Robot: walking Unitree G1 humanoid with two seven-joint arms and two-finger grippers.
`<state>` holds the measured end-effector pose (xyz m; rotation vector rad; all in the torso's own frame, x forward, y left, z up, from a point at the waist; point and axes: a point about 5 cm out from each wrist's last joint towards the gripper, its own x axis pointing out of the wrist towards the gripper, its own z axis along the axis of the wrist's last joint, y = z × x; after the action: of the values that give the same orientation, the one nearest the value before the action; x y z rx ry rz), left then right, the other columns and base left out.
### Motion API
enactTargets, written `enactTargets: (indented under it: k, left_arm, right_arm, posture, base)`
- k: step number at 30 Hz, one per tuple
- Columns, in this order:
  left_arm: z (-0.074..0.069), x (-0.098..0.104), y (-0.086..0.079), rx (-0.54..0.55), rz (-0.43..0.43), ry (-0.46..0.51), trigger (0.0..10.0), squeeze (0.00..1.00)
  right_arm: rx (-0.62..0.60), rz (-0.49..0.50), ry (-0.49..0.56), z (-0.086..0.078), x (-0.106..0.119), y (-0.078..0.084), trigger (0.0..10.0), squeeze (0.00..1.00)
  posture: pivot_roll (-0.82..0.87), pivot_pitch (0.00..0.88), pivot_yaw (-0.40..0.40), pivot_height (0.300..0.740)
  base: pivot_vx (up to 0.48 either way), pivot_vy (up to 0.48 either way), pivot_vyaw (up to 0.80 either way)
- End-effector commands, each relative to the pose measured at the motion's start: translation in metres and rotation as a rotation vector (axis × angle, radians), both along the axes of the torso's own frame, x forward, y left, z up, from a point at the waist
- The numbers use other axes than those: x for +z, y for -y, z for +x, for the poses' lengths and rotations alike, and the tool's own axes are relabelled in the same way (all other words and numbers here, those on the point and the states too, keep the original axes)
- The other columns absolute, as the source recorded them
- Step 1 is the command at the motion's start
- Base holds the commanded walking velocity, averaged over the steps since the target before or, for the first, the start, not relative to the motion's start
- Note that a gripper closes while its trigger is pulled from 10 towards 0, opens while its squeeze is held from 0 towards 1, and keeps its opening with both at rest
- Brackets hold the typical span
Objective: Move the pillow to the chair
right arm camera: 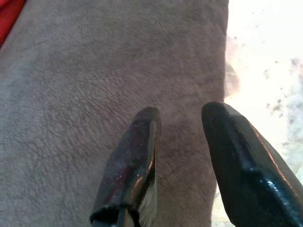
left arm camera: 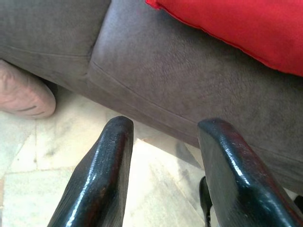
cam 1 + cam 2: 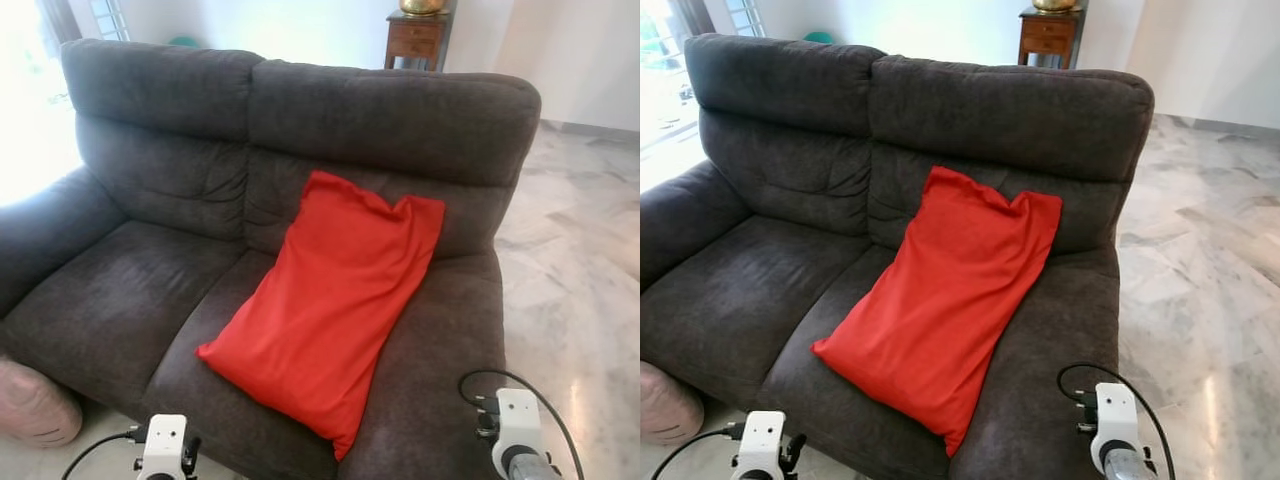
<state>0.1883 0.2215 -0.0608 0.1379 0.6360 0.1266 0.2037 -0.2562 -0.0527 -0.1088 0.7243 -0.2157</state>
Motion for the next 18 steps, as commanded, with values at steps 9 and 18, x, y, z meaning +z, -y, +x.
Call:
enactTargets:
  k: [9,18]
  left_arm:
    - [0.0042,0.0014,0.0005,0.005,-0.003,0.012,10.0,0.00]
    - [0.0025,0.0002,-0.0001,0.009,-0.003,0.006,10.0,0.00]
  right_arm:
    - [0.010,0.003,0.002,0.0011,-0.0002,-0.0026,10.0,0.00]
    - [0.012,0.008,0.002,0.0017,-0.0003,-0.0036,10.0,0.00]
  posture:
    - [0.03,0.000,0.021,0.740]
    - [0.03,0.000,0.018,0.740]
  base:
    - [0.000,0.288,0.00]
    - [0.000,0.285,0.00]
